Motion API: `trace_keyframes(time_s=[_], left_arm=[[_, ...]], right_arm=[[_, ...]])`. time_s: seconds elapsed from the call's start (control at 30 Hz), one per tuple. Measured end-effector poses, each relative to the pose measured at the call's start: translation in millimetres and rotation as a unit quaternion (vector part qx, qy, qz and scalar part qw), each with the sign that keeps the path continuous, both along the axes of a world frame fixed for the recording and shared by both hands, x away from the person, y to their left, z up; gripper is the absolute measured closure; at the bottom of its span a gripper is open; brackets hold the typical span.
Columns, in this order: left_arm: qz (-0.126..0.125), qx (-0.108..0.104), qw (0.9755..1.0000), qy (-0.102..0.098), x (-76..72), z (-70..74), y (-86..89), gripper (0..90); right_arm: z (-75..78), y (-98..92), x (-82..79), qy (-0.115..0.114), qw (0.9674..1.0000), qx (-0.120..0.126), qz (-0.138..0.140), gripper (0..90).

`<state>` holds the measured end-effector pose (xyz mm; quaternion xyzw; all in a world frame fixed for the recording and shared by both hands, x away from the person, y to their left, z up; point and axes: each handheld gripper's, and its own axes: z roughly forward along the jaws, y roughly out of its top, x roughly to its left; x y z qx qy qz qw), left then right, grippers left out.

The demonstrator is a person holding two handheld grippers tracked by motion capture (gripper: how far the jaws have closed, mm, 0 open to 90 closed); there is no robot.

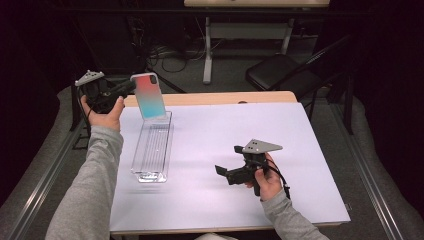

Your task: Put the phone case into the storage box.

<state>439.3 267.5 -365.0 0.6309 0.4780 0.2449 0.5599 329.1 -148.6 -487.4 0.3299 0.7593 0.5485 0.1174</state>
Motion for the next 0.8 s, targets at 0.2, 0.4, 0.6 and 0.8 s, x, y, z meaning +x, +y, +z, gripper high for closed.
trace_keyframes(time_s=[0.2,0.4,0.6,0.8], left_arm=[[0.008,0.002,1.0,0.004,7.8,-5.2,2.6,85.4],[0.005,0.01,0.9999,0.004,16.0,-11.0,4.7,85.4],[0.006,0.021,0.9997,0.009,23.7,-17.8,8.2,85.4],[0.0,0.028,0.9996,0.005,30.1,-23.3,9.5,85.4]], right_arm=[[-0.9,1.0,0.1,-0.002,1.0,-0.001,0.002,0.0],[-1.2,0.7,0.1,0.001,1.0,0.0,0.0,0.0],[-1.5,0.6,0.0,0.002,1.0,0.001,-0.001,0.0],[-2.1,0.5,0.4,0.001,1.0,-0.002,-0.001,0.0]])
